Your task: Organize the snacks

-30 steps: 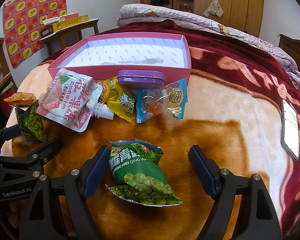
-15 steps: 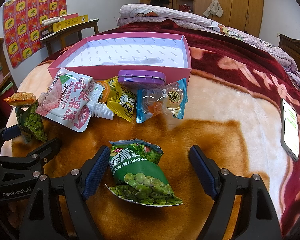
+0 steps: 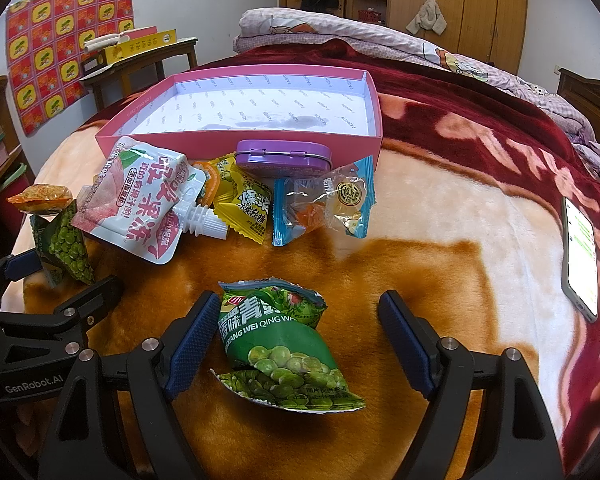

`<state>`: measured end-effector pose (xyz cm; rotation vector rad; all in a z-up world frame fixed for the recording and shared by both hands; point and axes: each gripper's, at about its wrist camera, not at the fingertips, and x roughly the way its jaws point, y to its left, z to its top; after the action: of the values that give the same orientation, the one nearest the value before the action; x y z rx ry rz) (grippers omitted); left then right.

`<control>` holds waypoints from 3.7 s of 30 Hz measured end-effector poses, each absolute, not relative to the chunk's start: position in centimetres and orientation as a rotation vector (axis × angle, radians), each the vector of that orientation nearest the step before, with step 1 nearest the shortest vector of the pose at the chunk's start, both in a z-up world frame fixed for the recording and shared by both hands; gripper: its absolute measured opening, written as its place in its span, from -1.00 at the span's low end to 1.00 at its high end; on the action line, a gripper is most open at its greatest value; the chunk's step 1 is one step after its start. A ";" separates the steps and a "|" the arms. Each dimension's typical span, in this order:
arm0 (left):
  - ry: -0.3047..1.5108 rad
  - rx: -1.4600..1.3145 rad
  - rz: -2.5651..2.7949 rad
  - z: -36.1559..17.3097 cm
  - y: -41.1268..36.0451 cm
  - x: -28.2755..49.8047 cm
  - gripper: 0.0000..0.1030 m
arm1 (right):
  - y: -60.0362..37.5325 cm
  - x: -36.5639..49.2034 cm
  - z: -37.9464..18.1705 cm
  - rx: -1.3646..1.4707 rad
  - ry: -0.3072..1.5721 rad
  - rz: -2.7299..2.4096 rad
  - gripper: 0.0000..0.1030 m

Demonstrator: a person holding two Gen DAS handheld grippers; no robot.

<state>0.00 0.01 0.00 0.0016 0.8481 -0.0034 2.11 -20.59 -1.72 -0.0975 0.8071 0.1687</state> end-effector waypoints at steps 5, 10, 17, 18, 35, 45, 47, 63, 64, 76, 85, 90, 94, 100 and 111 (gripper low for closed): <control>0.848 0.002 -0.003 0.0 0.0 0.0 0.99 | -20.6 2.1 -1.7 -0.097 0.807 0.169 0.62; 0.848 0.002 -0.003 0.0 0.0 0.0 0.99 | -20.6 2.1 -1.7 -0.097 0.807 0.169 0.62; 0.848 0.001 -0.004 0.0 0.0 0.0 0.99 | -20.6 2.1 -1.7 -0.098 0.808 0.168 0.62; 0.849 0.001 -0.004 0.0 0.0 0.0 0.99 | -20.6 2.1 -1.7 -0.099 0.808 0.167 0.62; 0.848 0.011 -0.025 0.7 0.2 -1.0 0.85 | -21.2 0.8 0.3 -0.090 0.787 0.227 0.62; 0.851 -0.008 -0.057 2.5 1.7 -1.8 0.75 | -22.3 0.5 1.0 -0.064 0.793 0.256 0.62; 0.845 -0.013 -0.059 2.9 2.2 -2.0 0.75 | -22.2 0.3 1.2 -0.070 0.789 0.262 0.62; 0.874 -0.097 -0.081 3.7 4.1 -2.5 0.69 | -23.3 -0.7 1.0 -0.068 0.815 0.312 0.61; 0.876 -0.098 -0.084 3.6 3.9 -2.4 0.69 | -23.3 -0.7 1.0 -0.066 0.816 0.313 0.60; 0.904 -0.096 -0.073 2.1 2.7 -0.2 0.45 | -22.7 0.1 -0.1 -0.054 0.843 0.344 0.32; 0.871 -0.061 -0.090 2.5 2.4 -0.4 -0.03 | -22.7 0.5 -0.6 -0.038 0.860 0.348 0.13; 0.872 -0.057 -0.107 2.7 2.5 -1.0 -0.06 | -22.5 0.2 -0.4 -0.043 0.864 0.346 -0.03; 0.863 -0.047 -0.120 3.2 2.4 -1.7 -0.07 | -22.6 0.0 -0.1 -0.038 0.855 0.345 -0.14; 0.842 -0.036 -0.148 4.4 2.1 -3.0 -0.07 | -22.5 -0.8 0.7 -0.040 0.830 0.353 -0.21; 0.799 -0.007 -0.195 6.5 0.9 -4.8 -0.08 | -22.0 -2.6 2.6 -0.069 0.763 0.379 -0.24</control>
<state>-4.82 0.86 6.46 -0.0070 0.7992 -0.1954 -2.62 -21.95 2.65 -0.0692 0.7628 0.3788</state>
